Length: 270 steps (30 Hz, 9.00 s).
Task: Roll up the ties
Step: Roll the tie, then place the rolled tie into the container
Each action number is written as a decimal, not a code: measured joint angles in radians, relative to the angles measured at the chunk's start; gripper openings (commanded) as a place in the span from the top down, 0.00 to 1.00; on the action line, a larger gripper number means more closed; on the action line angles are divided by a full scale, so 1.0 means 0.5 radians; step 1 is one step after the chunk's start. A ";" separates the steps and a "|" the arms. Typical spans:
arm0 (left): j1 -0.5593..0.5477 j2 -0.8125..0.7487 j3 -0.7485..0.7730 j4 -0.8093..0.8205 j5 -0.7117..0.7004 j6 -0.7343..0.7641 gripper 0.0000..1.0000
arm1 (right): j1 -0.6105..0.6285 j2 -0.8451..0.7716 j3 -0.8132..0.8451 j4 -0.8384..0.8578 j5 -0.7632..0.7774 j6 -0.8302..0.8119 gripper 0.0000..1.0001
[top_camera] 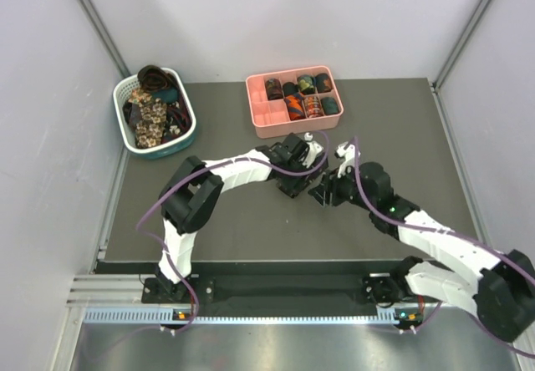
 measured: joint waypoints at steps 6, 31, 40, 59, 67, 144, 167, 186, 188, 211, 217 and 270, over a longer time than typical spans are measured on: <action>0.000 0.046 0.116 -0.202 -0.016 -0.029 0.62 | 0.590 -0.127 0.023 -0.104 0.533 -0.203 0.46; 0.006 0.208 0.426 -0.625 0.007 -0.043 0.68 | 1.450 1.975 1.453 -0.740 2.379 -1.077 0.24; 0.008 0.279 0.555 -0.757 0.014 -0.043 0.68 | 1.369 2.200 1.687 -0.874 2.653 -1.121 0.22; 0.018 0.426 0.806 -1.013 0.042 -0.047 0.67 | 1.296 2.314 1.779 -1.113 2.748 -1.020 0.30; 0.024 0.433 0.817 -1.031 0.060 -0.042 0.67 | 1.218 2.406 1.896 -1.218 2.745 -1.013 0.61; 0.986 -1.177 -0.865 0.852 -0.109 -1.054 0.01 | 0.519 1.448 1.282 -0.875 0.365 -0.978 0.90; 0.696 -1.146 -1.428 1.431 0.356 -0.897 0.01 | -0.192 2.073 1.883 -1.360 -1.256 -0.863 0.87; 0.262 -0.767 -1.209 1.487 0.385 0.026 0.01 | -0.397 2.352 2.025 -1.472 -1.767 -0.835 0.87; 0.262 -0.723 -1.151 1.463 0.399 0.065 0.01 | -0.400 2.352 2.025 -1.472 -1.770 -0.831 0.87; 0.222 -0.419 -0.965 1.317 0.562 0.233 0.31 | -0.407 2.325 1.982 -1.436 -1.698 -0.769 0.51; 0.217 -0.399 -0.908 1.251 0.573 0.256 0.32 | -0.408 2.275 1.941 -1.409 -1.582 -0.774 0.42; 0.206 -0.346 -0.840 1.196 0.546 0.245 0.31 | -0.176 2.143 1.985 -1.507 -0.867 -0.769 0.83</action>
